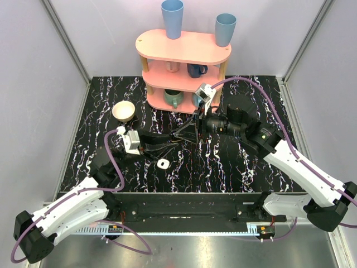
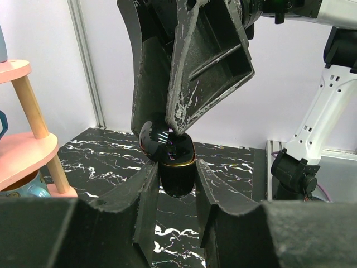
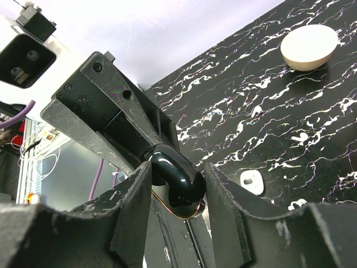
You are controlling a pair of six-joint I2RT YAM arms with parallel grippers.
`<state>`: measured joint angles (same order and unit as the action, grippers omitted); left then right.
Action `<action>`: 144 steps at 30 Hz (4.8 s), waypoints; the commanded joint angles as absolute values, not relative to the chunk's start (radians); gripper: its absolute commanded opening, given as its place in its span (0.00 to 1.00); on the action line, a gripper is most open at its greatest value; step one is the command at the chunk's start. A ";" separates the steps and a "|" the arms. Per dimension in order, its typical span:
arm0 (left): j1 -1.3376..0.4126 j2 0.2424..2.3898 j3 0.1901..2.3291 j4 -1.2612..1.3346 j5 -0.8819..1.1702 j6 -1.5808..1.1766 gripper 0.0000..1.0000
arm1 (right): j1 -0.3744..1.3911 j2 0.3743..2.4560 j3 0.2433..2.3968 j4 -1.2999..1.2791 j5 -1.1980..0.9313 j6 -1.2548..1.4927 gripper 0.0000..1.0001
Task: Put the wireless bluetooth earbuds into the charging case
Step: Open the charging case, then pass from the left arm to the right, then pass from the right arm to the left
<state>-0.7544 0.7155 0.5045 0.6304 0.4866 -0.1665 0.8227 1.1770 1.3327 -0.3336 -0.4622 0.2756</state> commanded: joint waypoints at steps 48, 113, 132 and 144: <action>-0.758 0.706 0.569 0.652 0.450 -0.193 0.21 | 0.827 1.121 1.307 -0.272 -0.468 0.207 0.21; -0.758 0.762 0.595 0.634 0.535 -0.230 0.59 | 0.827 1.108 1.249 -0.164 -0.472 0.233 0.15; -0.758 0.747 0.574 0.695 0.526 -0.224 0.52 | 0.827 1.114 1.253 -0.163 -0.503 0.247 0.15; -0.758 0.762 0.574 0.707 0.558 -0.236 0.40 | 0.827 1.111 1.249 -0.161 -0.497 0.253 0.16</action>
